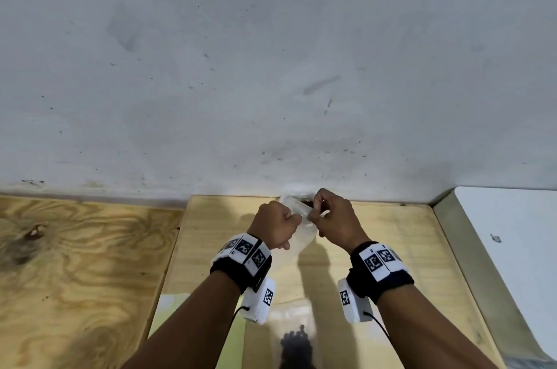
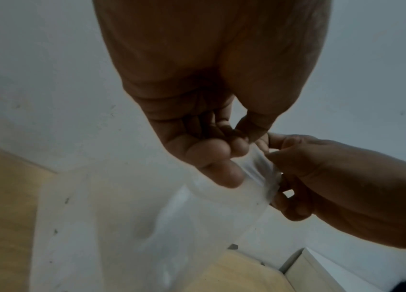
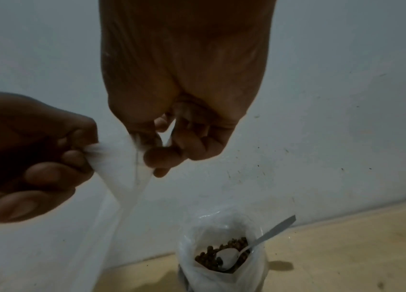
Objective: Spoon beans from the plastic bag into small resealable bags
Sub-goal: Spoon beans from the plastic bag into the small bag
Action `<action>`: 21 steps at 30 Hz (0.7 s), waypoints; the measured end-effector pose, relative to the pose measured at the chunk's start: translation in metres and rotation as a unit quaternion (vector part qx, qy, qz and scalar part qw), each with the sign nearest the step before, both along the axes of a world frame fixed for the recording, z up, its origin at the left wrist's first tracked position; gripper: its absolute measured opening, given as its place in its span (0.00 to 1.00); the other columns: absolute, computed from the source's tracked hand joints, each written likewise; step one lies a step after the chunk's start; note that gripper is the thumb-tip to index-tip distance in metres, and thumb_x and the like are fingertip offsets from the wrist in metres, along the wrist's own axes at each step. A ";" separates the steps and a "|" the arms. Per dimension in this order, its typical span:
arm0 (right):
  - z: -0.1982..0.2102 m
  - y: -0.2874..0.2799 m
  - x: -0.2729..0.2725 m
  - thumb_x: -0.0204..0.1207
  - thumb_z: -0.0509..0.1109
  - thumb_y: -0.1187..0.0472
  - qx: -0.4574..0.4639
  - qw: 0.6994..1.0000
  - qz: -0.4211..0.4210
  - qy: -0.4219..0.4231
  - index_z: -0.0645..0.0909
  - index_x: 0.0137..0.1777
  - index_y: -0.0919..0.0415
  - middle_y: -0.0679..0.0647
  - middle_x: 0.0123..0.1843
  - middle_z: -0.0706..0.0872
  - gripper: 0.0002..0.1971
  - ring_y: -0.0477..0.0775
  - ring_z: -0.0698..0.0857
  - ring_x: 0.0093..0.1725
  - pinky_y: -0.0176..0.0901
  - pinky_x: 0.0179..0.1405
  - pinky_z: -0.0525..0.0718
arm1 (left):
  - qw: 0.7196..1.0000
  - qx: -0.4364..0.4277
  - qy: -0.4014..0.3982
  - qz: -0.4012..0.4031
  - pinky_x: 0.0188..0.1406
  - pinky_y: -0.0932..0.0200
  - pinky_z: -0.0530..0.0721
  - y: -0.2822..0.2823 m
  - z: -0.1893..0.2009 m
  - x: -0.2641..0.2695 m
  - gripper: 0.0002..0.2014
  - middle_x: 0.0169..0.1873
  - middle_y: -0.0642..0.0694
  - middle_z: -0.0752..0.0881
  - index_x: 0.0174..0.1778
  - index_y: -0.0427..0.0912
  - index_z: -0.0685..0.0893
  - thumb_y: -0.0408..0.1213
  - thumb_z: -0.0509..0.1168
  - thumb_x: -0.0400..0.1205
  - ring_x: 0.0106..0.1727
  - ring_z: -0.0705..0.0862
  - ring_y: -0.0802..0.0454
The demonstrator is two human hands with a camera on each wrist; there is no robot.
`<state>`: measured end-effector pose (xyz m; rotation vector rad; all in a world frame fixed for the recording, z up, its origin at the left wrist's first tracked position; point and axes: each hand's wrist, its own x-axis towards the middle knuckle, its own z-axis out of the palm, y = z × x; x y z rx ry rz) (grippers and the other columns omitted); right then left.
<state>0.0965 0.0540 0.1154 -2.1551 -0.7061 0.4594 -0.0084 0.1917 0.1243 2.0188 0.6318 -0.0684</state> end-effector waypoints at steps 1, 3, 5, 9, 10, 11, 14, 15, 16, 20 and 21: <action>0.000 -0.001 0.000 0.73 0.68 0.69 -0.008 0.999 0.030 -0.008 0.75 0.34 0.49 0.39 0.32 0.86 0.13 0.50 0.82 0.22 0.56 0.29 0.87 | 1.000 0.001 -0.004 0.002 0.25 0.61 0.78 -0.001 -0.002 0.002 0.18 0.24 0.29 0.85 0.23 0.34 0.75 0.37 0.62 0.78 0.20 0.86 0.46; -0.001 0.000 -0.001 0.74 0.67 0.71 -0.054 0.995 0.077 -0.030 0.82 0.37 0.43 0.30 0.31 0.85 0.18 0.45 0.81 0.25 0.50 0.38 0.87 | 1.000 0.021 -0.020 -0.003 0.24 0.58 0.77 -0.001 -0.007 0.007 0.21 0.24 0.30 0.83 0.23 0.33 0.75 0.42 0.64 0.80 0.19 0.84 0.49; -0.003 0.001 -0.002 0.76 0.67 0.69 -0.089 0.990 0.102 -0.038 0.89 0.45 0.44 0.20 0.27 0.80 0.17 0.40 0.79 0.28 0.43 0.42 0.84 | 0.996 0.069 -0.051 -0.015 0.26 0.55 0.76 0.000 -0.017 0.012 0.24 0.20 0.35 0.79 0.22 0.35 0.74 0.47 0.67 0.80 0.19 0.76 0.51; -0.013 0.001 0.001 0.70 0.68 0.70 -0.054 0.994 0.092 -0.022 0.84 0.37 0.44 0.32 0.27 0.81 0.17 0.38 0.78 0.27 0.41 0.35 0.76 | 0.984 0.136 -0.098 -0.060 0.35 0.60 0.78 0.002 -0.017 0.010 0.13 0.34 0.55 0.82 0.35 0.50 0.80 0.54 0.71 0.67 0.35 0.78 0.58; -0.016 0.000 0.002 0.69 0.68 0.69 -0.045 0.995 0.083 -0.018 0.85 0.36 0.47 0.36 0.27 0.81 0.14 0.38 0.78 0.28 0.41 0.35 0.76 | 0.976 0.165 -0.117 -0.075 0.43 0.59 0.80 0.003 -0.016 0.008 0.19 0.45 0.58 0.81 0.45 0.54 0.80 0.57 0.71 0.63 0.46 0.79 0.59; -0.018 0.000 0.003 0.68 0.68 0.67 -0.038 0.996 0.075 -0.012 0.88 0.39 0.49 0.39 0.28 0.81 0.11 0.37 0.78 0.28 0.42 0.36 0.77 | 0.966 0.205 -0.123 -0.100 0.52 0.56 0.80 0.006 -0.017 0.006 0.31 0.57 0.58 0.78 0.58 0.55 0.78 0.59 0.71 0.58 0.57 0.78 0.57; -0.020 -0.002 0.007 0.63 0.68 0.58 -0.027 0.998 0.063 0.014 0.90 0.41 0.48 0.40 0.31 0.83 0.11 0.38 0.78 0.27 0.44 0.37 0.80 | 0.939 0.293 -0.077 -0.161 0.77 0.46 0.59 0.010 -0.024 0.008 0.64 0.81 0.52 0.59 0.82 0.52 0.55 0.70 0.73 0.51 0.83 0.55 0.53; -0.018 -0.001 0.008 0.61 0.69 0.56 -0.023 0.997 0.064 0.020 0.89 0.39 0.46 0.39 0.31 0.83 0.10 0.39 0.77 0.27 0.46 0.38 0.81 | 0.939 0.293 -0.061 -0.171 0.81 0.44 0.54 0.011 -0.027 0.009 0.66 0.82 0.51 0.57 0.84 0.51 0.51 0.70 0.74 0.51 0.84 0.53 0.53; -0.015 0.000 0.008 0.61 0.70 0.54 -0.023 0.997 0.063 0.024 0.88 0.37 0.43 0.37 0.30 0.82 0.07 0.40 0.77 0.28 0.47 0.37 0.81 | 0.941 0.284 -0.059 -0.173 0.82 0.43 0.53 0.010 -0.029 0.011 0.66 0.81 0.51 0.60 0.84 0.49 0.52 0.68 0.75 0.53 0.83 0.56 0.52; -0.003 -0.002 0.012 0.61 0.83 0.49 -0.081 0.995 0.058 0.003 0.80 0.34 0.35 0.32 0.32 0.82 0.13 0.32 0.79 0.35 0.39 0.37 0.76 | 0.933 0.287 -0.135 -0.169 0.67 0.47 0.73 0.011 -0.028 0.015 0.52 0.63 0.51 0.80 0.75 0.43 0.71 0.61 0.76 0.55 0.63 0.79 0.50; -0.001 -0.002 0.012 0.61 0.84 0.48 -0.098 0.994 0.057 0.000 0.82 0.40 0.35 0.32 0.35 0.82 0.13 0.33 0.80 0.38 0.39 0.39 0.76 | 0.932 0.285 -0.146 -0.172 0.64 0.50 0.75 0.011 -0.027 0.014 0.49 0.60 0.51 0.81 0.73 0.43 0.73 0.59 0.76 0.56 0.59 0.79 0.50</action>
